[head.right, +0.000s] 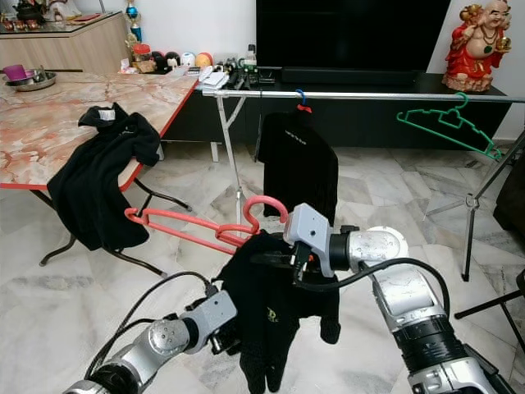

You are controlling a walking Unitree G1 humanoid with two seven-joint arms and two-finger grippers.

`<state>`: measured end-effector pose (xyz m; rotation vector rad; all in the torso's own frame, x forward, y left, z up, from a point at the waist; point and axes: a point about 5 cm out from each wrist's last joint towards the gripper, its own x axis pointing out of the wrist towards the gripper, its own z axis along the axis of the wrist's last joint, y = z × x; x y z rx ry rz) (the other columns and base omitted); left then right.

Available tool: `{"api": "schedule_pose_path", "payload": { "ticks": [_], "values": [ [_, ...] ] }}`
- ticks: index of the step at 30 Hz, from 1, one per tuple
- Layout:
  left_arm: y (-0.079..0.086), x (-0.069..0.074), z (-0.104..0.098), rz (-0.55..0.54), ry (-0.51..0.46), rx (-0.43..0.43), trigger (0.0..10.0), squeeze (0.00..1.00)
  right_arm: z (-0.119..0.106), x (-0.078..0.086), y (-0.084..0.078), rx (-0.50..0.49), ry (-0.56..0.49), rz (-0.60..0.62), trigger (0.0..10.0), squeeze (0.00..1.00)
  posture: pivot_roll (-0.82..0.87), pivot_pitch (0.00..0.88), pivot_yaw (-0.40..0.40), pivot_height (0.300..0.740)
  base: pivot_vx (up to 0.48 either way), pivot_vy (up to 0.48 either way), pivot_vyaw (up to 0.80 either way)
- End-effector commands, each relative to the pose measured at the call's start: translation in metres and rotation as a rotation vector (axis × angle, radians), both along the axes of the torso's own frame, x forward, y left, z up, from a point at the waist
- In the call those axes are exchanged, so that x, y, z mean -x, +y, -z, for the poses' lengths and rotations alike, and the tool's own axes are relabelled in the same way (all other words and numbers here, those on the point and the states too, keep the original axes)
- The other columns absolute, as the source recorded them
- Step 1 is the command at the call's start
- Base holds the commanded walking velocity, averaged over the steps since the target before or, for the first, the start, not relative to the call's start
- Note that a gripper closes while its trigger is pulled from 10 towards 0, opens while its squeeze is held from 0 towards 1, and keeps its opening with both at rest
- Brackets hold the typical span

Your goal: Hang hanger

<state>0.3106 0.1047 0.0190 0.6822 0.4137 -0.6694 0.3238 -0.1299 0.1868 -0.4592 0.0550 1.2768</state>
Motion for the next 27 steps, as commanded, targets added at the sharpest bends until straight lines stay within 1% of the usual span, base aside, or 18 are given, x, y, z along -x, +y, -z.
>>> {"api": "schedule_pose_path", "payload": {
  "ticks": [1, 4, 9, 15, 18, 23, 24, 26, 27],
  "values": [
    [0.007, -0.004, -0.001, -0.058, -0.012, -0.015, 10.0, 0.00, -0.008, 0.003, 0.004, -0.020, -0.032, -0.023, 0.0, 0.00, 0.01, 0.000, -0.019, 0.740, 0.000, 0.000, 0.00],
    [0.012, -0.010, -0.006, -0.141, -0.048, 0.014, 10.0, 0.00, -0.006, 0.005, 0.004, -0.014, -0.028, -0.029, 0.0, 0.00, 0.01, 0.000, -0.021, 0.740, 0.000, 0.000, 0.00],
    [0.013, -0.012, -0.008, -0.166, -0.066, 0.019, 10.0, 0.00, -0.006, 0.003, 0.004, -0.014, -0.027, -0.018, 0.0, 0.00, 0.01, 0.000, -0.023, 0.740, 0.000, 0.000, 0.00],
    [0.012, -0.012, -0.008, -0.163, -0.072, 0.017, 10.0, 0.00, -0.006, 0.003, 0.004, -0.013, -0.029, -0.021, 0.0, 0.00, 0.01, 0.004, -0.027, 0.740, 0.000, 0.000, 0.00],
    [0.009, -0.011, -0.008, -0.152, -0.069, 0.029, 10.0, 0.00, -0.007, 0.004, 0.004, -0.014, -0.028, -0.020, 0.0, 0.00, 0.01, 0.006, -0.028, 0.740, 0.000, 0.000, 0.00],
    [0.009, -0.012, -0.009, -0.173, -0.082, 0.039, 10.0, 0.00, -0.009, 0.004, 0.003, -0.015, -0.033, -0.019, 0.0, 0.00, 0.01, 0.008, -0.028, 0.740, 0.000, 0.000, 0.00],
    [0.007, -0.011, -0.008, -0.161, -0.075, 0.041, 10.0, 0.00, -0.009, 0.004, 0.004, -0.017, -0.034, -0.018, 0.0, 0.00, 0.01, 0.008, -0.028, 0.740, 0.000, 0.000, 0.00],
    [0.001, -0.007, -0.005, -0.104, -0.046, 0.044, 10.0, 0.00, -0.011, 0.002, 0.004, -0.027, -0.039, -0.009, 0.0, 0.00, 0.01, 0.008, -0.028, 0.740, 0.000, 0.000, 0.00],
    [0.000, -0.007, -0.004, -0.101, -0.045, 0.045, 10.0, 0.00, -0.011, 0.002, 0.005, -0.029, -0.040, -0.009, 0.0, 0.00, 0.01, 0.010, -0.029, 0.740, 0.000, 0.000, 0.00]
  ]
}}
